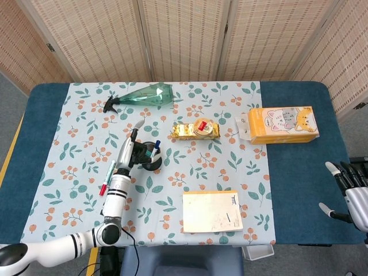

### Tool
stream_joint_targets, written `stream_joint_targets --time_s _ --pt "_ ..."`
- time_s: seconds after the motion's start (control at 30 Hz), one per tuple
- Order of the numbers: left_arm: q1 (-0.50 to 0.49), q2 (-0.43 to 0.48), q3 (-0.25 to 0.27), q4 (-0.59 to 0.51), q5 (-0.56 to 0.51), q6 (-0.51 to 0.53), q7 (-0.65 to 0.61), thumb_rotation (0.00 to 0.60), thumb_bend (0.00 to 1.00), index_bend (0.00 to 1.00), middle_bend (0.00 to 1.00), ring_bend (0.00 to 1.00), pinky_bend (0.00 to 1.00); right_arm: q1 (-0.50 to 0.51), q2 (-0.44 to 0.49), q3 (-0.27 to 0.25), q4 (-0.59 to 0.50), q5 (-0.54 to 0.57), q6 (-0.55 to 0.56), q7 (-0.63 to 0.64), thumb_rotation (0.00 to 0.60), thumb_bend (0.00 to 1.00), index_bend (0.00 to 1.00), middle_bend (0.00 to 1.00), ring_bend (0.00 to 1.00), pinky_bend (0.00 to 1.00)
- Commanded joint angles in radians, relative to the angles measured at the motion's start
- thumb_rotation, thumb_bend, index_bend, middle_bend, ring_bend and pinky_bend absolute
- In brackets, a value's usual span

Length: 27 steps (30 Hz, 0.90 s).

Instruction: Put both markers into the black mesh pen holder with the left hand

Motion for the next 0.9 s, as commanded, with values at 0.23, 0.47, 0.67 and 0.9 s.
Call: stream_joint_targets --time_s 0.23,0.47,0.67,0.9 --pt "0.16 0.347 0.151 -0.462 0.006 0.168 0.384 0.6 0.16 0.13 0.98 0.94 1.0 0.003 -0.003 0.0 -0.008 0.002 -0.009 -0.021 0.6 0.19 0.04 0.08 0.04 0.0" --pt "0.237 0.419 0.185 -0.547 -0.098 0.374 0.595 0.6 0.16 0.38 1.0 0.96 1.0 0.019 -0.014 -0.004 -0.024 -0.001 -0.04 -0.069 0.6 0.19 0.04 0.08 0.04 0.0" --pt "0.203 0.378 0.169 -0.473 -0.259 0.388 0.734 0.6 0.16 0.41 1.0 0.96 1.0 0.024 -0.017 0.0 -0.027 0.006 -0.047 -0.08 0.6 0.19 0.04 0.08 0.04 0.0" --pt "0.136 0.276 0.133 -0.329 -0.406 0.375 0.84 0.6 0.18 0.44 1.0 0.97 1.0 0.016 -0.012 0.0 -0.018 -0.001 -0.025 -0.061 0.6 0.19 0.04 0.08 0.04 0.0"
